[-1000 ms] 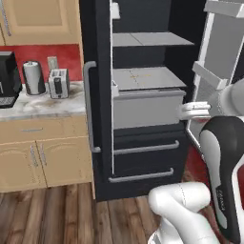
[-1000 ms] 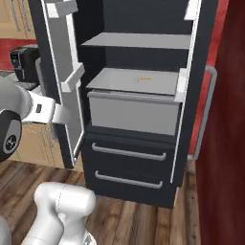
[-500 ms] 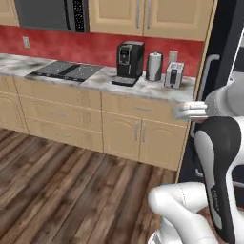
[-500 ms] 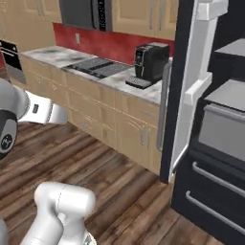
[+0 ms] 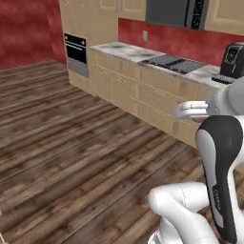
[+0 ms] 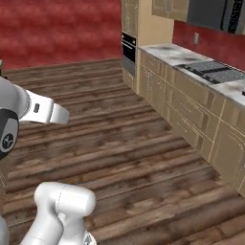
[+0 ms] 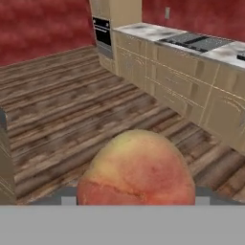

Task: Pick up the apple and peach from the fridge and place one fruit on each plate on the dining counter.

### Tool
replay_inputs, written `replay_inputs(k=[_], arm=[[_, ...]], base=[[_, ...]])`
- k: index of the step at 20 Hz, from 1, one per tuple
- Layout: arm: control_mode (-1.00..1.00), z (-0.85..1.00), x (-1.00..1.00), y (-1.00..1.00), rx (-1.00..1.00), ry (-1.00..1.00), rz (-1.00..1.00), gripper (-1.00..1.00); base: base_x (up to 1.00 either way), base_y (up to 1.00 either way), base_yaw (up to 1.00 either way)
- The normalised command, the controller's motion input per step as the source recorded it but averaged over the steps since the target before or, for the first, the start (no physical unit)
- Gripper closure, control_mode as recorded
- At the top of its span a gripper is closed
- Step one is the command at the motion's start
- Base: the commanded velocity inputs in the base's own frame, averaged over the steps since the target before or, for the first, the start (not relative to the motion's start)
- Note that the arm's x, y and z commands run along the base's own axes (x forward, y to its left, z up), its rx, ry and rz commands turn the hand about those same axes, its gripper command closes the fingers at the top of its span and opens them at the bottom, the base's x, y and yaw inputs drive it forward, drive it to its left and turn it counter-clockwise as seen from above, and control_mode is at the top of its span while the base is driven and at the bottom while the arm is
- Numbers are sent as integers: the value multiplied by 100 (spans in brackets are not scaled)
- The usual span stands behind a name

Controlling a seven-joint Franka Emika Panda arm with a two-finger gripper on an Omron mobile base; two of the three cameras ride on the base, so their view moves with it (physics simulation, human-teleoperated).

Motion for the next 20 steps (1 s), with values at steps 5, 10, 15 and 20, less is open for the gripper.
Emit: replay_inputs(k=[5,10,15,20], arm=[[100,0,0,0,0,0,0,100],[100,0,0,0,0,0,0,100],[100,0,0,0,0,0,0,100],[100,0,0,0,0,0,0,100]], base=[[-49,90,75],[-40,100,61],[-23,100,53],[-12,100,40]])
